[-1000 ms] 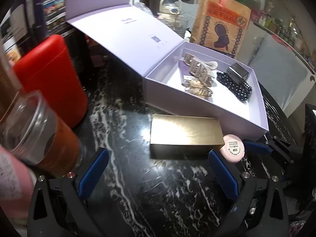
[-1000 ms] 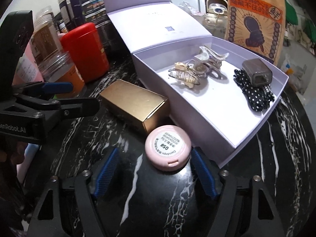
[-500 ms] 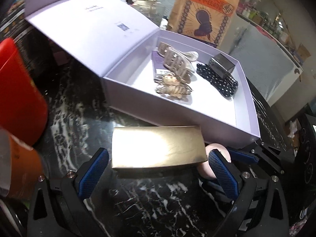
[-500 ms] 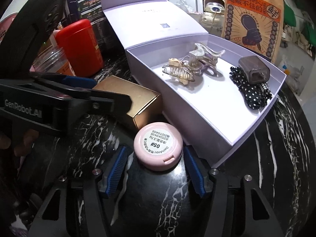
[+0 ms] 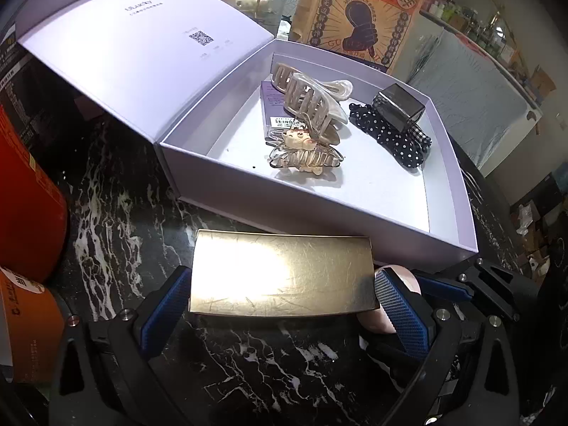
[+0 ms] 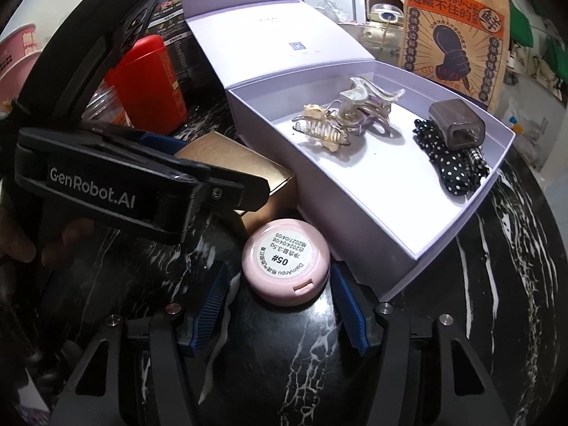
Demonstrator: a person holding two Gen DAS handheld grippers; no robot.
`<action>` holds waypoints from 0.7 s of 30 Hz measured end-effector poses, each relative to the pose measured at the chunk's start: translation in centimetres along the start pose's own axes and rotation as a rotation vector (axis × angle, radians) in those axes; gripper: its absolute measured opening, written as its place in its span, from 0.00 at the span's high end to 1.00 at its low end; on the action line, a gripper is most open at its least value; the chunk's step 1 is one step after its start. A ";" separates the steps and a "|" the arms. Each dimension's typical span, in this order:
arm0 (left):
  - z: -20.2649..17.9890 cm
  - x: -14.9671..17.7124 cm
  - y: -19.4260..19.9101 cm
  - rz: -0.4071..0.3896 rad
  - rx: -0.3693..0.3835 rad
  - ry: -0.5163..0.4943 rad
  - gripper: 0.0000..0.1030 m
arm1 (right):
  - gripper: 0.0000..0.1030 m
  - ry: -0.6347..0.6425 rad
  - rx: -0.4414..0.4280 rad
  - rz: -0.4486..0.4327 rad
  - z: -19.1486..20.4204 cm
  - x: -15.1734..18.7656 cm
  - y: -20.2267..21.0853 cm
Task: Organize rigid objects
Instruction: 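Lower the right tool onto the pink round compact and close it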
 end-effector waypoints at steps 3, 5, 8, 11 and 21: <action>0.0 0.2 0.1 -0.003 0.003 -0.003 0.00 | 0.50 -0.009 0.009 -0.003 -0.1 -0.2 0.1; -0.1 0.2 0.2 -0.005 0.003 -0.007 0.00 | 0.51 -0.008 0.014 -0.002 -0.2 -0.2 0.1; -0.3 0.5 0.4 -0.011 0.004 -0.006 0.00 | 0.52 -0.002 0.014 0.000 -0.1 -0.2 0.3; -0.7 0.9 0.4 -0.014 0.007 -0.004 0.00 | 0.52 0.002 0.011 0.005 -0.1 0.1 0.6; -2.9 4.0 1.7 -0.025 -0.010 0.036 0.00 | 0.52 -0.037 0.023 0.015 -0.9 2.0 2.6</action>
Point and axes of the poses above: each gripper's, at about its wrist camera, not at the fingertips, and y roughly against the way its jaws point, z to its left, x to its underside, the point moved 4 cm from there along -y, roughly the way its jaws point
